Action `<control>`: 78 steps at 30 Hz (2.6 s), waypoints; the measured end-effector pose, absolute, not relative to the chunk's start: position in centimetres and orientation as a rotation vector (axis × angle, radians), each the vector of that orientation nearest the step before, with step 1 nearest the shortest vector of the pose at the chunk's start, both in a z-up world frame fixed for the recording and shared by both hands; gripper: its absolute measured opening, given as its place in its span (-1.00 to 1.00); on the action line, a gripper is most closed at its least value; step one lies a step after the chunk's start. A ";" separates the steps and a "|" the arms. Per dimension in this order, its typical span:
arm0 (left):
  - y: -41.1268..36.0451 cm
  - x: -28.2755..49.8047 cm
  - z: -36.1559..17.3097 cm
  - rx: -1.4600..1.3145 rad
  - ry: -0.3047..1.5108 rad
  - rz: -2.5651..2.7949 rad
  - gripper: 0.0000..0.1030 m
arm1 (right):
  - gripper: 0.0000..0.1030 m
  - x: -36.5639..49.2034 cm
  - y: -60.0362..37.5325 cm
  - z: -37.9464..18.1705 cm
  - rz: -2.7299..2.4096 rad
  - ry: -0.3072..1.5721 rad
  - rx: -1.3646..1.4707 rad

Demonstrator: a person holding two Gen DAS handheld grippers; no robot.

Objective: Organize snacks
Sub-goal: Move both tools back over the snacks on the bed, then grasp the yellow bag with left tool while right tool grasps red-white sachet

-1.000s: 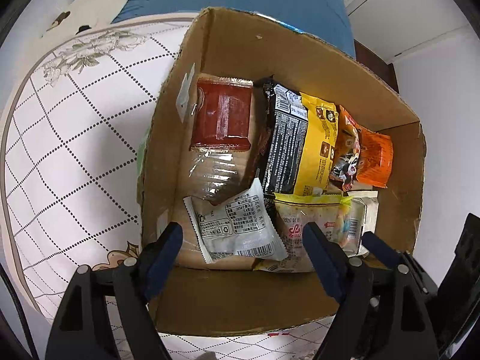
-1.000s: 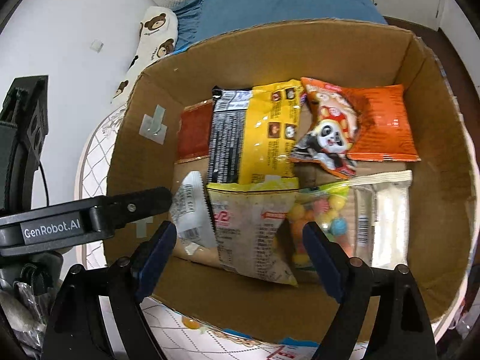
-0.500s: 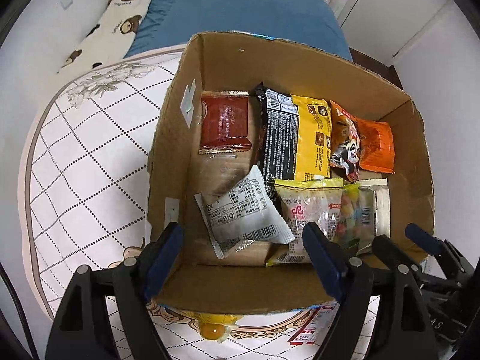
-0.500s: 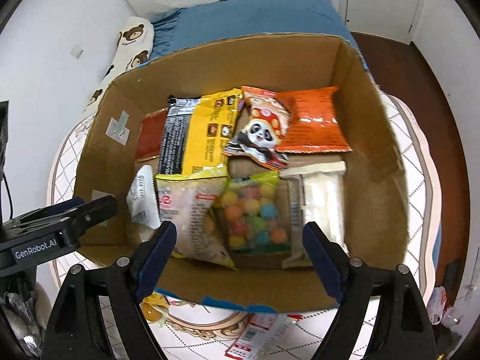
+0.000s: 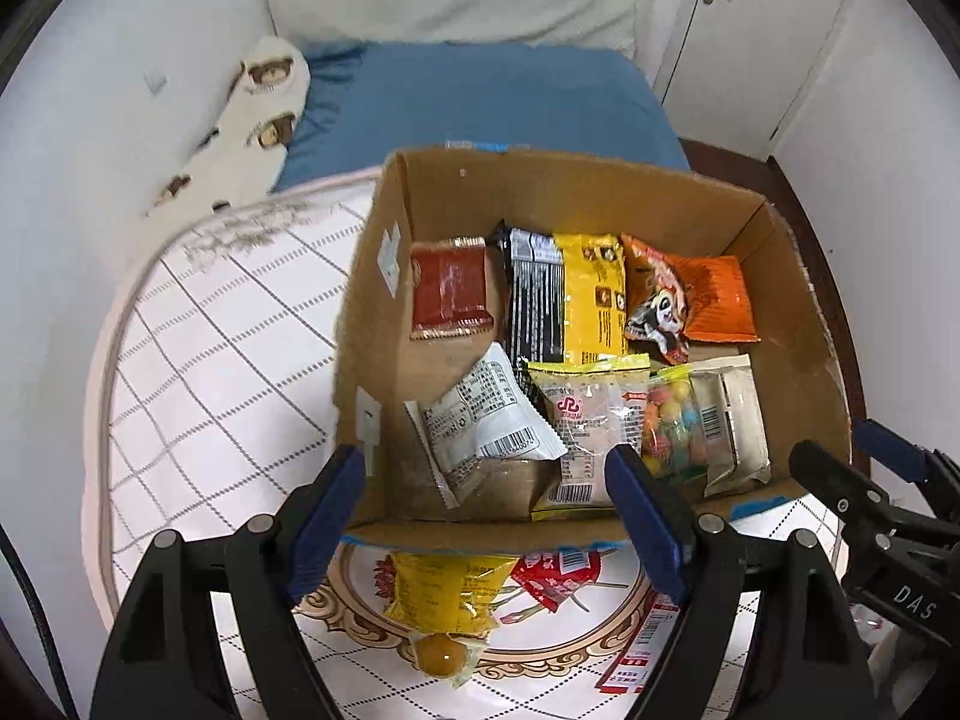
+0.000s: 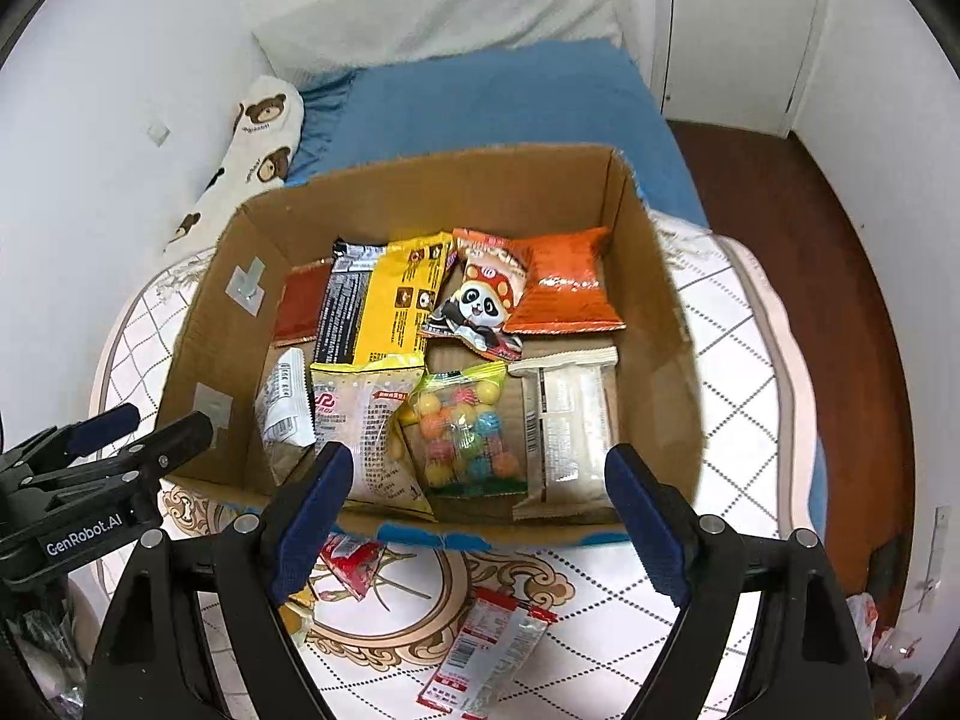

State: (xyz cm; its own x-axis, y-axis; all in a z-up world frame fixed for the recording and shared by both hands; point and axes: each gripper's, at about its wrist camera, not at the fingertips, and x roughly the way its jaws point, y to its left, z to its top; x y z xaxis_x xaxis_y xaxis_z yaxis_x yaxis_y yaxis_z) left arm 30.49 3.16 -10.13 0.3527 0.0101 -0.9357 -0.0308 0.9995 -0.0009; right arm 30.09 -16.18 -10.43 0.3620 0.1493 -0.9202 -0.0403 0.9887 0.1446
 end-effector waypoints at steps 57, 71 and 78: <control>7.6 23.5 -22.5 -0.123 1.419 0.090 0.99 | 0.74 18.3 -14.9 -28.6 0.011 1.511 0.208; 4.9 21.4 -24.5 -0.034 1.455 0.015 0.21 | 0.11 13.0 -12.6 -28.4 0.133 1.559 0.000; 4.9 16.4 -26.3 -0.102 1.563 -0.018 0.18 | 0.13 9.9 -12.7 -29.3 0.148 1.608 0.017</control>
